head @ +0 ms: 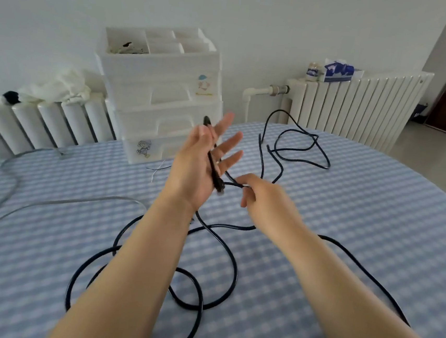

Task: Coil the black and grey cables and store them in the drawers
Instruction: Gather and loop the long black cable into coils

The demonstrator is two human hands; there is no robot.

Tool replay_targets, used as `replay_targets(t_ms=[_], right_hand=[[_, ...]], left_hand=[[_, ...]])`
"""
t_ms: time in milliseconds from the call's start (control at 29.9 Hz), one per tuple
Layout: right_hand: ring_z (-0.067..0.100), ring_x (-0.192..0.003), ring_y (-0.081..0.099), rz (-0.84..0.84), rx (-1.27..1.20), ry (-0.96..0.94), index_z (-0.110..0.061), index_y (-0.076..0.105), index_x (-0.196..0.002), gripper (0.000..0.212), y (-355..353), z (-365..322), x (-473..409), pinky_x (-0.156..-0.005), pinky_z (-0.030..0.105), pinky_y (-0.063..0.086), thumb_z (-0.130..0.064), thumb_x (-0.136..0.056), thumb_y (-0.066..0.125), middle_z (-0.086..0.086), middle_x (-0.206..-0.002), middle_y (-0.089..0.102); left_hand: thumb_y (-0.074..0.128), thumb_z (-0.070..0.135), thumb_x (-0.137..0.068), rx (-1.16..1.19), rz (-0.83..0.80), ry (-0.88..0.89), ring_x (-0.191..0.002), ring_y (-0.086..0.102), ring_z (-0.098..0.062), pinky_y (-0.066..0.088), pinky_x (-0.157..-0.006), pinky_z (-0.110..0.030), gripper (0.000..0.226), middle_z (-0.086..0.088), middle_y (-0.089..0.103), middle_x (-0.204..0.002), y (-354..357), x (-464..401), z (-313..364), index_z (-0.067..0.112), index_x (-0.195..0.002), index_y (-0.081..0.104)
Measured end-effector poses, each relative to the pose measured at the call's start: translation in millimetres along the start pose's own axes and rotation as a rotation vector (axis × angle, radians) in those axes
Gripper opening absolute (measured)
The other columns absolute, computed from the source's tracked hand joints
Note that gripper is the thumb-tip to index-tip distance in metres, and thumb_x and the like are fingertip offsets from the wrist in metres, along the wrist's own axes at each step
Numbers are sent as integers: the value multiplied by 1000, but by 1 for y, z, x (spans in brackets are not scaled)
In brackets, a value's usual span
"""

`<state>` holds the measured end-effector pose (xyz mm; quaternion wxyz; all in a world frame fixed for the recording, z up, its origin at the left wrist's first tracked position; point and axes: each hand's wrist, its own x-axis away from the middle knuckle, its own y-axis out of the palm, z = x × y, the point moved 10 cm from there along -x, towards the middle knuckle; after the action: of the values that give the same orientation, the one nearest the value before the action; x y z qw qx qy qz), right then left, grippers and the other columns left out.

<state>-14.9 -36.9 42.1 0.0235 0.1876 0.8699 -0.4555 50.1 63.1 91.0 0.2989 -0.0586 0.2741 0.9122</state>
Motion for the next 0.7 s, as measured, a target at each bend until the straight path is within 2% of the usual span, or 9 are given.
replay_targets(t_ms=[67,167,267,334,401,468,501,601,702], right_hand=[[20,-73,62,-41,47,-23,-28,51,-131,34,4,-11,4,-68,39,54,-21,-102,35,0,-95,68],[18,-66,58,-78,21,-30,-31,56,-121,29,6,-17,7,-60,35,50,-23,-102,37,0,-94,69],[8,-57,51,-130,-82,-6,-28,54,-84,23,6,-16,8,-51,25,37,-17,-99,40,-9,-76,63],[7,-57,49,-135,-180,-7,-25,50,-77,24,5,-16,7,-51,23,34,-12,-96,43,-11,-66,55],[7,-53,49,-153,-386,-19,-22,51,-92,16,4,-20,7,-53,23,38,-7,-94,46,-8,-70,55],[8,-51,50,-165,-620,-11,-20,45,-113,28,-1,-21,7,-55,24,44,-2,-92,49,-3,-83,57],[9,-53,52,-166,-681,-14,-20,42,-118,33,-4,-19,7,-59,27,48,0,-92,51,0,-89,58],[9,-58,57,-174,-677,-66,-28,46,-117,35,-15,-18,6,-76,38,54,-7,-92,58,-1,-92,63],[9,-64,61,-108,-532,-106,-31,53,-102,13,-21,-17,4,-79,38,55,-22,-94,59,-7,-82,66]], left_hand=[[24,25,-106,-313,-40,40,-117,61,-19,49,-99,-44,26,5,62,-130,10,4,-4,15,-92,44],[25,26,-105,-751,-90,116,-113,62,-16,48,-99,-45,23,10,63,-123,19,7,-12,17,-94,43],[25,35,-104,-1230,-147,246,-88,69,-20,54,-77,-44,22,12,67,-113,29,12,-18,18,-96,37],[23,40,-101,-1489,-186,376,-68,65,-25,51,-61,-42,17,0,71,-96,38,16,-20,27,-91,29],[29,33,-100,-1579,-159,486,-58,57,-27,40,-48,-34,10,-2,65,-71,43,19,-11,25,-96,34],[35,23,-101,-1627,-86,499,-53,52,-29,30,-45,-29,13,0,54,-60,39,17,0,14,-102,44],[35,22,-101,-1644,-56,495,-51,52,-30,29,-44,-29,16,-1,53,-58,36,16,4,11,-103,46],[35,26,-102,-1620,8,484,-46,50,-29,26,-41,-27,22,-4,51,-53,33,16,12,8,-99,48],[38,26,-101,-1541,33,461,-45,44,-22,24,-40,-30,20,1,44,-51,36,18,16,10,-92,46]])
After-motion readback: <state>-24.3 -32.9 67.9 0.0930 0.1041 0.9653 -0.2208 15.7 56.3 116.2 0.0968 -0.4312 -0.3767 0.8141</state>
